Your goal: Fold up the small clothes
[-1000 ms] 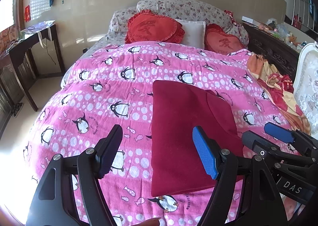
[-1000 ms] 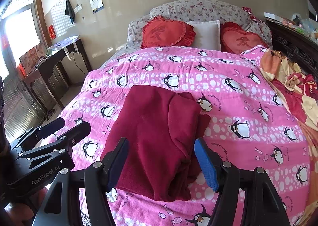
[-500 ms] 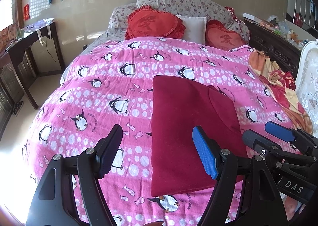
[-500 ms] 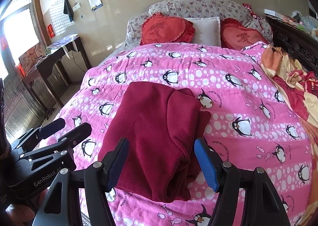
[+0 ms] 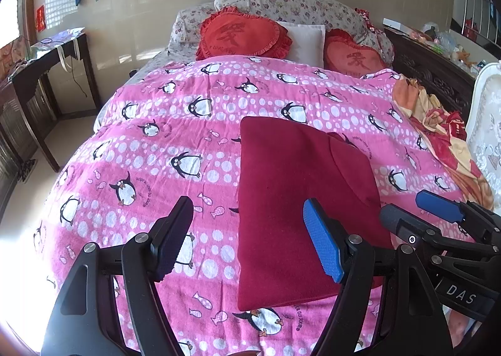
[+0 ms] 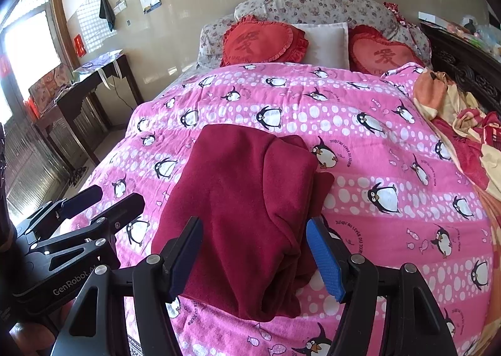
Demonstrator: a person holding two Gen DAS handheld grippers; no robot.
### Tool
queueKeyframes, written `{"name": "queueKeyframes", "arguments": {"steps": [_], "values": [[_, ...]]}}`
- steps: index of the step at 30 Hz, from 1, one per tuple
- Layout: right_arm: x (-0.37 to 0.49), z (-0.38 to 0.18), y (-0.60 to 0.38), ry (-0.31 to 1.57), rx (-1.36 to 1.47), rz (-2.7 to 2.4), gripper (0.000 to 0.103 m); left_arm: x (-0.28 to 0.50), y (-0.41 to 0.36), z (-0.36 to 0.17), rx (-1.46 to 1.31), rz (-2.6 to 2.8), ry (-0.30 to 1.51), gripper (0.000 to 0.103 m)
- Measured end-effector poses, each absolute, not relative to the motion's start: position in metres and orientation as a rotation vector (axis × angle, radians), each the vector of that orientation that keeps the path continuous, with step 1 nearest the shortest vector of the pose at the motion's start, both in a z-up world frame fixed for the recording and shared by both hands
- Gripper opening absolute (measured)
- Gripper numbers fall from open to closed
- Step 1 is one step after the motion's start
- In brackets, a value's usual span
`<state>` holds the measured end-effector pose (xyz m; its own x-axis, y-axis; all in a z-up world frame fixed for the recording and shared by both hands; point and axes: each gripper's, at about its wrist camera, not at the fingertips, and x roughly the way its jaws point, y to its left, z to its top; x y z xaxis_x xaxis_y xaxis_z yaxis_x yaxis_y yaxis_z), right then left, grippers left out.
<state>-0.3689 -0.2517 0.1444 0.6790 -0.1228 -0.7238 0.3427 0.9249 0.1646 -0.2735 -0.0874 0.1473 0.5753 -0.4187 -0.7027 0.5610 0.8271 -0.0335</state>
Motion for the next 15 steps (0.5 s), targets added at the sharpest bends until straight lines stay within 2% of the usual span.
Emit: {"name": "queueKeyframes", "arguments": {"steps": [15], "values": [[-0.3624, 0.142, -0.2511, 0.799, 0.295, -0.261, 0.066, -0.2704, -0.0873, 0.1447, 0.204, -0.578, 0.775, 0.073]]}}
